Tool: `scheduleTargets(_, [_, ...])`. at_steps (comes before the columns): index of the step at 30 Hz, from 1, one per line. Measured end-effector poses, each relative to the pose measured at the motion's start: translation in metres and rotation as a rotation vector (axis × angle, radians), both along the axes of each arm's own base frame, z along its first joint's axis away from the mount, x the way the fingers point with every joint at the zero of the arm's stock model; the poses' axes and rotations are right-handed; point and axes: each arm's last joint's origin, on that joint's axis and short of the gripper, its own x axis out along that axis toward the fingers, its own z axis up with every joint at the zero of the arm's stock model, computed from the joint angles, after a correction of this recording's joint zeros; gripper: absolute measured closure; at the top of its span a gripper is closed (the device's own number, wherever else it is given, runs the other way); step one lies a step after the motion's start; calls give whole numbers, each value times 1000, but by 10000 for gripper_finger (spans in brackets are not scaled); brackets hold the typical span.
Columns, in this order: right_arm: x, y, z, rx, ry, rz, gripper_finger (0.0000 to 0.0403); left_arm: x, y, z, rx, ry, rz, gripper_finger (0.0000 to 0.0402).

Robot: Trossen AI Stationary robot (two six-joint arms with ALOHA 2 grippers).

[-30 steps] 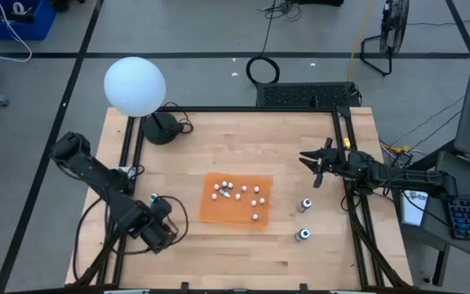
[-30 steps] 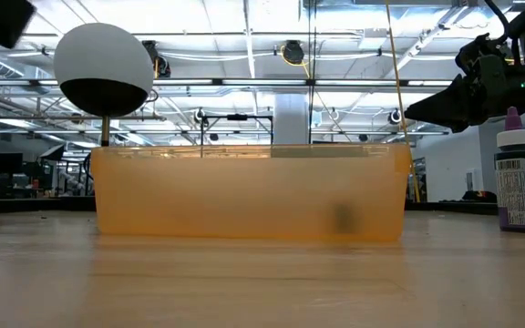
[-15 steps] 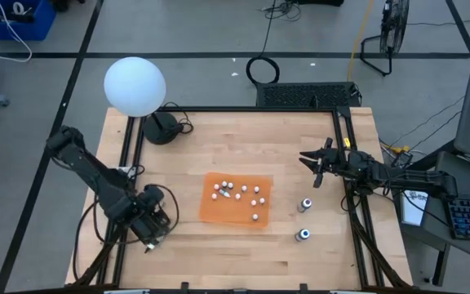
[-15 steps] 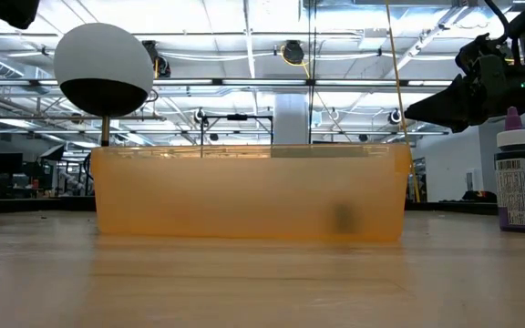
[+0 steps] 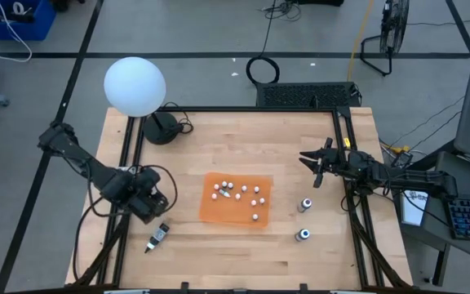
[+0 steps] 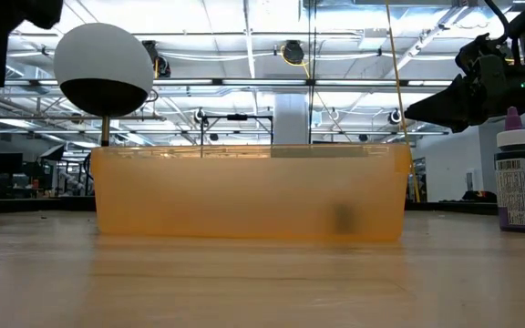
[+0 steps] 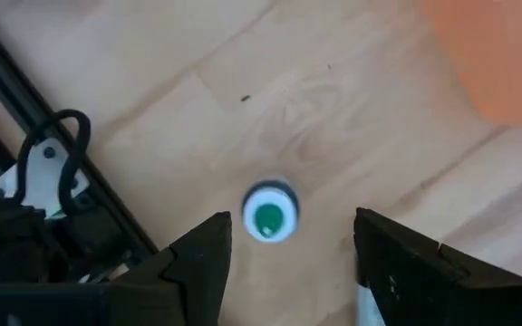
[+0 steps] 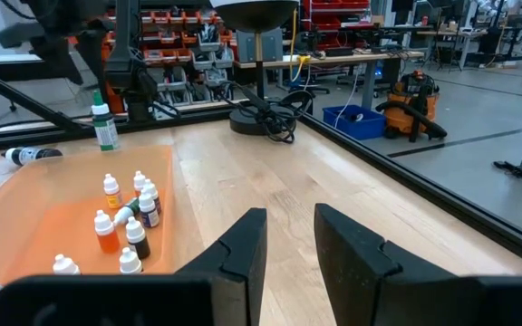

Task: Pick & Place food coloring
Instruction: Put the large green food coloring bottle into the orange bin

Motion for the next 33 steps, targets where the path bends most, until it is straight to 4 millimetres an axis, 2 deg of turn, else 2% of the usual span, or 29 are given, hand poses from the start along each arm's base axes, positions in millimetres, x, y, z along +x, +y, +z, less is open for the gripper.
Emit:
scheduleTargets(7, [0,0,0,0,0,0,319,3,9,-34,-75,96,-20,167])
scheduleTargets(11, [0,0,0,0,0,0,319,4,12,-46,-98,112,-35,167])
scheduleTargets(20, [0,0,0,0,0,0,319,2,17,-59,-109,148,-23,167])
scheduleTargets(33, [0,0,0,0,0,0,319,3,16,-60,-111,131,-44,171])
